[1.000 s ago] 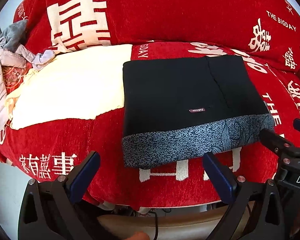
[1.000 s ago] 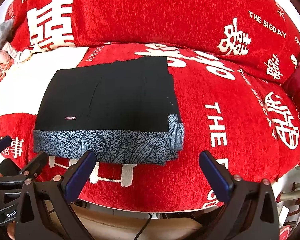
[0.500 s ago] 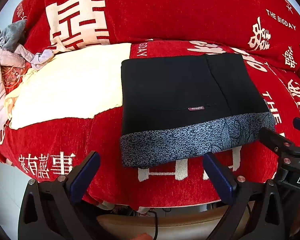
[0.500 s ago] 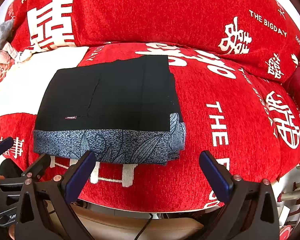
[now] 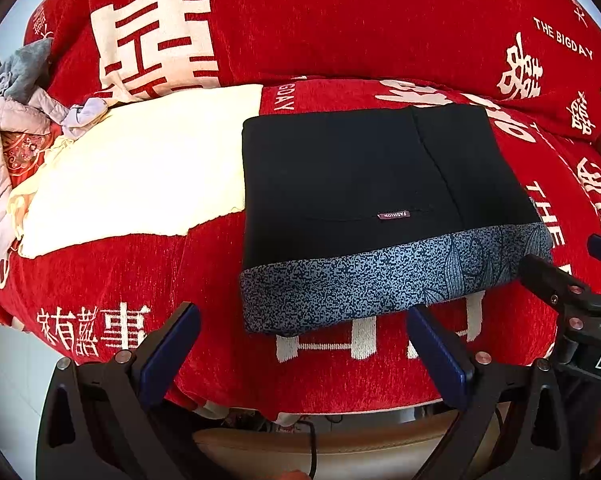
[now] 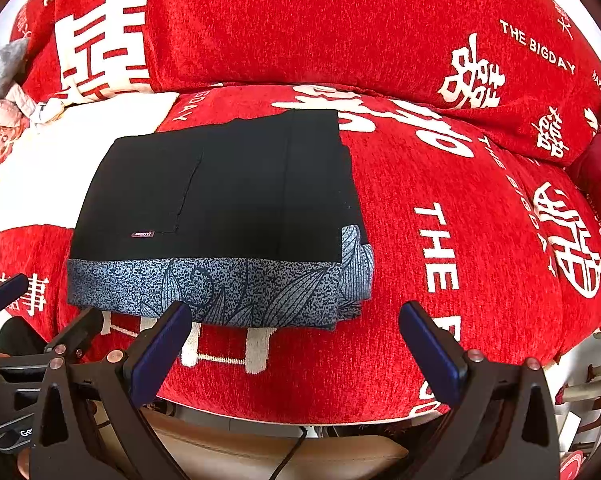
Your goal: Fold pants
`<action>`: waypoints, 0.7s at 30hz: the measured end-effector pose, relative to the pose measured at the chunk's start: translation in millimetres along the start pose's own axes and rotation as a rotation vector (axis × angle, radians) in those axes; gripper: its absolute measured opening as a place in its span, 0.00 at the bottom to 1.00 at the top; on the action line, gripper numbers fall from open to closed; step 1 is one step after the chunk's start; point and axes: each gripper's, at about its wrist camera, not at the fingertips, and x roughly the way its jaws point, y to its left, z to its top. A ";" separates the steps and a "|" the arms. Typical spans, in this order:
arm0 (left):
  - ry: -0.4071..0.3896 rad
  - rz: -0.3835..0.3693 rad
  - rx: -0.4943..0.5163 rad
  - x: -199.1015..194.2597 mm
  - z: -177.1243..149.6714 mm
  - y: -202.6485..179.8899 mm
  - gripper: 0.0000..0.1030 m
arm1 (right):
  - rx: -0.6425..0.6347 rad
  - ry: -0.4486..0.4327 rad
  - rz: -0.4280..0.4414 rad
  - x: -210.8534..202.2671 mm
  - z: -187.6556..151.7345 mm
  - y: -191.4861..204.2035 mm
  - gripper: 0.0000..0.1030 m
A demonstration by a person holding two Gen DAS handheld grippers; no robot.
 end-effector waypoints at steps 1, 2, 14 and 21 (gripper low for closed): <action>0.001 -0.001 -0.001 -0.1 0.0 -0.2 1.00 | 0.000 0.000 0.000 0.0 0.0 0.0 1.00; 0.001 -0.001 -0.001 -0.2 0.0 -0.2 1.00 | 0.000 0.000 0.000 0.1 0.0 -0.1 1.00; 0.010 -0.005 0.005 4.0 -0.9 1.7 1.00 | -0.002 0.004 0.001 1.9 -1.4 0.4 1.00; 0.039 -0.038 0.006 13.2 -3.4 5.7 1.00 | -0.008 0.019 0.000 8.5 -5.5 0.1 1.00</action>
